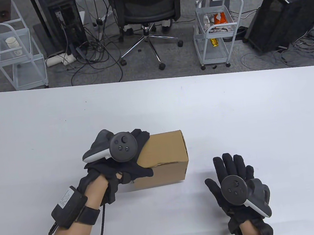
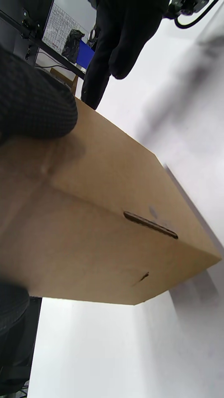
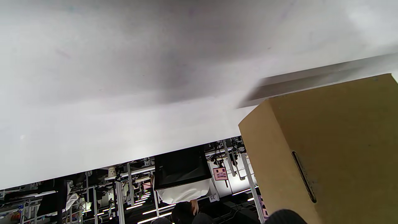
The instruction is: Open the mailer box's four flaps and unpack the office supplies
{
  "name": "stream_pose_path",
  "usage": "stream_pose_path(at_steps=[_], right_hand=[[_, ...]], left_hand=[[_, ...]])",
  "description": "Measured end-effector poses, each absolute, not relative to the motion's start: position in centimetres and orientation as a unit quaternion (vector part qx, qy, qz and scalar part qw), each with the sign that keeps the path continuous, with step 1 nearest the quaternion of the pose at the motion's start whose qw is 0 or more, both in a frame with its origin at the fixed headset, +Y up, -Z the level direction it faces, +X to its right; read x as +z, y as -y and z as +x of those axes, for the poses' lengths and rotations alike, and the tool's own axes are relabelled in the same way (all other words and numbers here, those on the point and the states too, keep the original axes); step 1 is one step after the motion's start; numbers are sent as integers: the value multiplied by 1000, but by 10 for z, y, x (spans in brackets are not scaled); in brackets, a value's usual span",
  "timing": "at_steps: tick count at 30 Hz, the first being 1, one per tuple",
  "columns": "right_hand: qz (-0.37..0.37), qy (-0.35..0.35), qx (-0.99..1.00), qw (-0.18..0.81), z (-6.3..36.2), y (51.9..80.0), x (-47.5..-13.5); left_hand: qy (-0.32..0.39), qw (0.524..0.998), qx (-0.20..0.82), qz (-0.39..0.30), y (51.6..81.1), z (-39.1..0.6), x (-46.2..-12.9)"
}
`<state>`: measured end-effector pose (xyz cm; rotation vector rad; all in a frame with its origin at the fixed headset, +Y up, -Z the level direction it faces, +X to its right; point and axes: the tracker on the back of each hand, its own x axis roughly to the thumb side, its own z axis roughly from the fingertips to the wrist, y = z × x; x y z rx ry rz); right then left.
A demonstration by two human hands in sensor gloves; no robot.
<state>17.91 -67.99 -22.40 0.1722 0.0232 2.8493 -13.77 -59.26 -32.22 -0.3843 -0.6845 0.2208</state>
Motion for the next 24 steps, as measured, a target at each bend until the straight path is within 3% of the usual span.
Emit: stream_pose_path(at_steps=[24], right_hand=[[73,-26,986,147,173,682,-226]], left_hand=[[360,898,133,-215,617,-133,-314]])
